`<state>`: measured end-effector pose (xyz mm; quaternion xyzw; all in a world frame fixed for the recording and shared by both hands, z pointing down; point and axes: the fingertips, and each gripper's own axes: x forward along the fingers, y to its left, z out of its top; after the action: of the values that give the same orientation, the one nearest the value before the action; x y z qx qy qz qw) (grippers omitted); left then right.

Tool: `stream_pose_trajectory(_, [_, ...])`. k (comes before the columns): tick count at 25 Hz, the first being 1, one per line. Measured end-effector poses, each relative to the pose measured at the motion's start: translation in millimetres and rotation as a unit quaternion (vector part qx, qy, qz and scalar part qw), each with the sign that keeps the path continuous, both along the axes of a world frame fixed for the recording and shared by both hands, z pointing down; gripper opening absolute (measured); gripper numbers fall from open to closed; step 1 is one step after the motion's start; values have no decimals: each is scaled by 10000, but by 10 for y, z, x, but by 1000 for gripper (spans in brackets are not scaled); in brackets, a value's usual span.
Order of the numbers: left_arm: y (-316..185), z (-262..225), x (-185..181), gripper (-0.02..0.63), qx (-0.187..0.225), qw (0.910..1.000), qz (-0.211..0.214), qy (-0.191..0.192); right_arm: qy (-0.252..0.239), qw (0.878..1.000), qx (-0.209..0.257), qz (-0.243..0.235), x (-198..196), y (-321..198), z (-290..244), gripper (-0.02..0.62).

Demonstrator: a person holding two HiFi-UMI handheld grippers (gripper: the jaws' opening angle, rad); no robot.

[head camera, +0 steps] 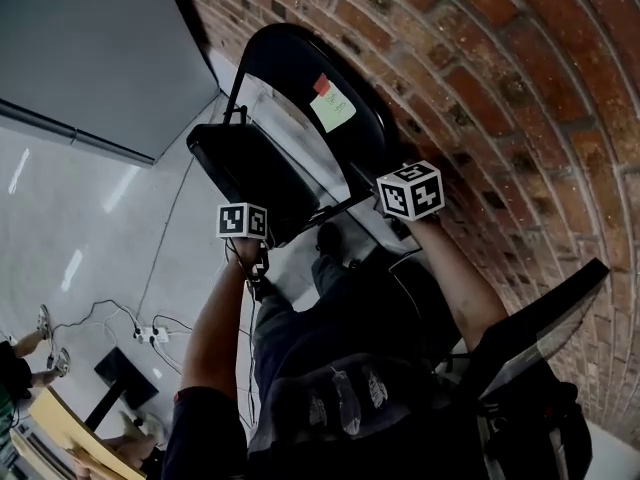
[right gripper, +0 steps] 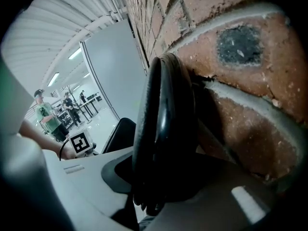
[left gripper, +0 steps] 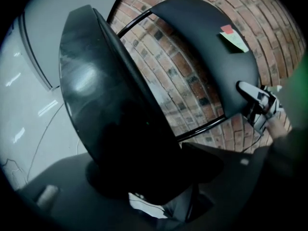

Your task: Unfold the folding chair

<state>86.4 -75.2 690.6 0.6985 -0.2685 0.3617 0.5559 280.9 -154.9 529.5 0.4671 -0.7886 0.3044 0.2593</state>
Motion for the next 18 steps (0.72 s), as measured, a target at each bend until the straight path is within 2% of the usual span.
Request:
stream_pose_trajectory(3, [7, 95, -149, 344, -43, 9997, -212, -129, -54, 10000, -60, 37, -24, -14, 58, 109])
stream_pose_trajectory(7, [52, 139, -227, 331, -34, 9991, -430, -3, -59, 9999, -142, 6, -50, -47, 90, 112])
stream_pose_trajectory(18, [116, 218, -304, 333, -187, 9994, -260, 92, -90, 9989, -327, 310, 36, 11, 177, 117])
